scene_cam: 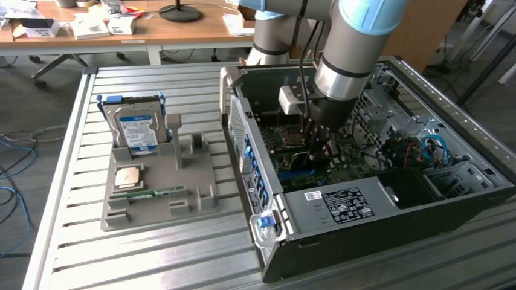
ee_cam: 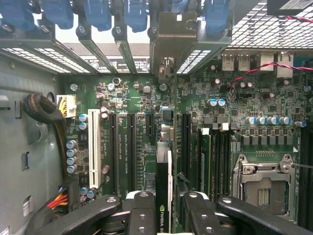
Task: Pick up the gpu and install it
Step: 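Insert the gpu into the slot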
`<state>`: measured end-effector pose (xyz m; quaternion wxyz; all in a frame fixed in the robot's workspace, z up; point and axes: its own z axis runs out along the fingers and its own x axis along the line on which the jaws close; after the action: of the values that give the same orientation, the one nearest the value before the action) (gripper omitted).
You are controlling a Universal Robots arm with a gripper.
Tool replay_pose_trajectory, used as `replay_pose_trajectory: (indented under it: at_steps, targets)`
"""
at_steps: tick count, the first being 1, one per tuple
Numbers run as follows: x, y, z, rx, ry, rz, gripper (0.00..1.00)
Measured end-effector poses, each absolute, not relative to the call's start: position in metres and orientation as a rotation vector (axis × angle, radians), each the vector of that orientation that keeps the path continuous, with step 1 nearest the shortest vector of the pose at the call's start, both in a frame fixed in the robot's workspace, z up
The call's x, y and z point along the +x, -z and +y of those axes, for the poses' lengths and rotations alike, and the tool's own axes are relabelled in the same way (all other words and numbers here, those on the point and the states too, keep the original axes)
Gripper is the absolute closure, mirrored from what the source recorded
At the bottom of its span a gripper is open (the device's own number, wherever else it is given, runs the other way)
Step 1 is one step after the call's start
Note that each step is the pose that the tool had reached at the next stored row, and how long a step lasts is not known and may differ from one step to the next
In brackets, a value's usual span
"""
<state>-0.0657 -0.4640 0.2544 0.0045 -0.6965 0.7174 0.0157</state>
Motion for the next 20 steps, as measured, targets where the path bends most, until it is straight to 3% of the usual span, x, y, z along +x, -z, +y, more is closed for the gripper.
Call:
replay_pose_trajectory:
  at_steps: [20]
  targets:
    - [-0.0666,-0.2521,-0.4632,-2.181,-0.050,2.247,0.73]
